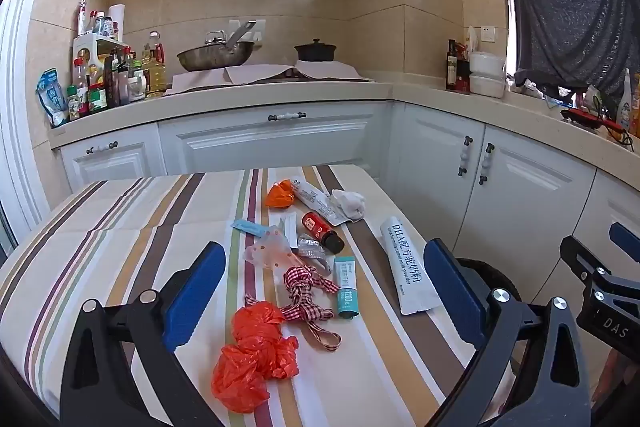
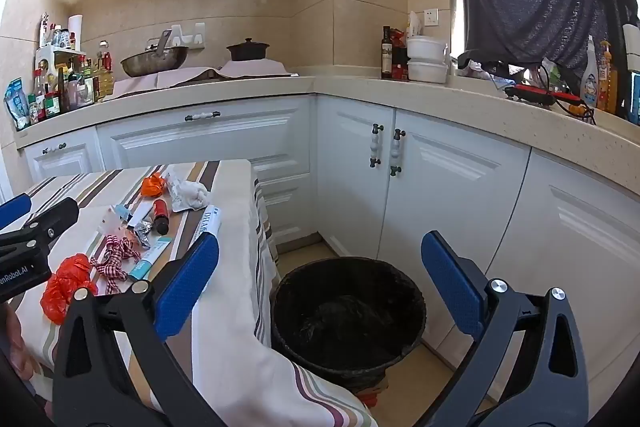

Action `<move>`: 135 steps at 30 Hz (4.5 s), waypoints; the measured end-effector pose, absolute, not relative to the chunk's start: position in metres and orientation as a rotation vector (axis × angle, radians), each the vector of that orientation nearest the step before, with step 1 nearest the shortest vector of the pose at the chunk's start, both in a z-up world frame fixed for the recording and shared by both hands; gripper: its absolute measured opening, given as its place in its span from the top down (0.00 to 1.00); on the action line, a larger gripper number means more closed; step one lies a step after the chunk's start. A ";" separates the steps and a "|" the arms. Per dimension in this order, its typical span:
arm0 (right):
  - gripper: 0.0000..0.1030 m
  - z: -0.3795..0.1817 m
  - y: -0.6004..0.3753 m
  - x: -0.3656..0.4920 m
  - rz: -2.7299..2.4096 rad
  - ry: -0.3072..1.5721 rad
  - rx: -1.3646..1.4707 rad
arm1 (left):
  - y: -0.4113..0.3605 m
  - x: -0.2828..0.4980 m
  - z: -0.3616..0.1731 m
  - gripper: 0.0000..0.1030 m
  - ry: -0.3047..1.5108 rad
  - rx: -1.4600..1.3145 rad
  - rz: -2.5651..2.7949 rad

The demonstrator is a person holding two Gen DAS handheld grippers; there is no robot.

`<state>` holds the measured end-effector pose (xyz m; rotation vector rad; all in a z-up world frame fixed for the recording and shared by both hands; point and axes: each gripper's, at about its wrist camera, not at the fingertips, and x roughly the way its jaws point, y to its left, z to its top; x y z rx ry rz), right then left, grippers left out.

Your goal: Collect trash

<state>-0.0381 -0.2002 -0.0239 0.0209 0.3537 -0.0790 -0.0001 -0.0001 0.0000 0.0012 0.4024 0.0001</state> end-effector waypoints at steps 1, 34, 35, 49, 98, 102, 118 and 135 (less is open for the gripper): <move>0.04 -0.024 -0.200 -0.038 -0.079 0.353 0.019 | 0.000 0.000 0.000 0.06 0.413 -0.007 -0.003; 0.04 -0.019 -0.209 -0.043 -0.086 0.349 0.019 | 0.001 -0.001 -0.005 0.06 0.423 0.005 -0.016; 0.04 -0.019 -0.210 -0.043 -0.087 0.349 0.018 | 0.001 -0.001 -0.005 0.06 0.424 0.005 -0.016; 0.04 -0.020 -0.211 -0.044 -0.086 0.349 0.018 | 0.001 0.000 -0.007 0.06 0.432 0.008 -0.014; 0.04 -0.028 -0.205 -0.039 -0.074 0.367 0.010 | 0.008 0.001 -0.014 0.06 0.464 0.017 -0.012; 0.04 -0.032 -0.200 -0.036 -0.059 0.378 0.008 | 0.017 -0.002 -0.019 0.06 0.476 0.010 -0.007; 0.04 -0.054 -0.178 -0.017 0.014 0.445 0.004 | 0.044 0.002 -0.056 0.06 0.589 0.003 0.059; 0.04 -0.061 -0.146 -0.004 0.091 0.493 -0.034 | 0.059 0.011 -0.073 0.64 0.657 -0.045 -0.024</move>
